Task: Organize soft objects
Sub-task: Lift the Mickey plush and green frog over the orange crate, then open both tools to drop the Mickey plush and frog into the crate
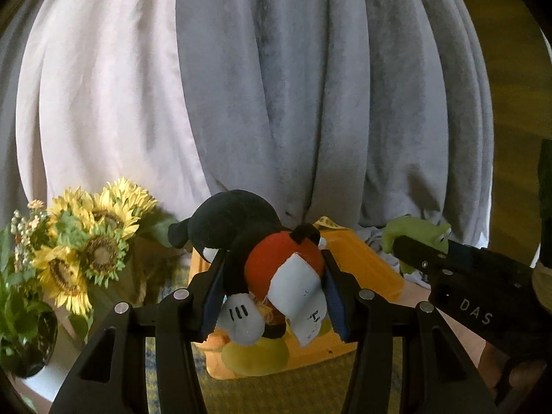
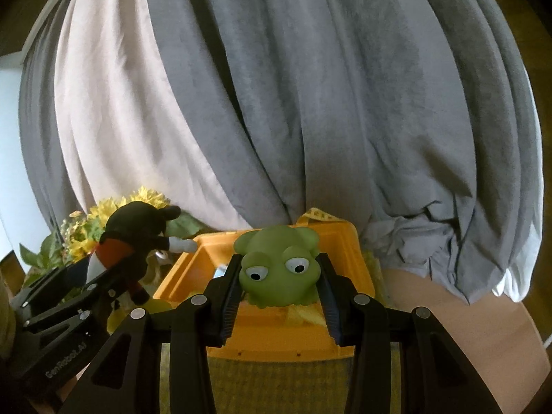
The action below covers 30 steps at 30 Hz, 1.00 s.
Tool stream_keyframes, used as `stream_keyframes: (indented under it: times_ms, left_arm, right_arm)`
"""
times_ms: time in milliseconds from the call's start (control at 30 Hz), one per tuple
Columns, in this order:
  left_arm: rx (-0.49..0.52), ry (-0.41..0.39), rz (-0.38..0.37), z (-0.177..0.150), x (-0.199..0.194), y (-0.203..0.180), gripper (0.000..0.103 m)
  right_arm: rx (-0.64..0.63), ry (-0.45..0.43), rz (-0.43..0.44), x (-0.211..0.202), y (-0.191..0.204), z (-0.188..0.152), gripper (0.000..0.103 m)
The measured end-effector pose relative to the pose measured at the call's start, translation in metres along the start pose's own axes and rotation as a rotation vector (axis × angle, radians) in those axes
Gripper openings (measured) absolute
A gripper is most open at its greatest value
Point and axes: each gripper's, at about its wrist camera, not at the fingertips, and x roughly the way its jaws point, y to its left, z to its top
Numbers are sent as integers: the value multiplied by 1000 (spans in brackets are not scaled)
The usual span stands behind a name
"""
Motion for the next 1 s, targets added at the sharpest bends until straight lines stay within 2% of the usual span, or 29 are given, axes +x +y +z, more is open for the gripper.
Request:
stream_keyframes:
  times_ms: [367, 600, 833, 1000]
  left_arm:
    - [64, 0, 7, 9, 53, 4, 51]
    - [46, 64, -17, 3, 93, 8, 50]
    - [46, 150, -81, -9, 123, 5, 51]
    - [51, 184, -101, -15, 142, 1, 51]
  right_arm:
    - [4, 18, -12, 57, -12, 15, 42]
    - [13, 66, -21, 94, -22, 11, 42]
    - [37, 130, -26, 127, -36, -2, 42]
    - [43, 168, -20, 144, -40, -8, 42]
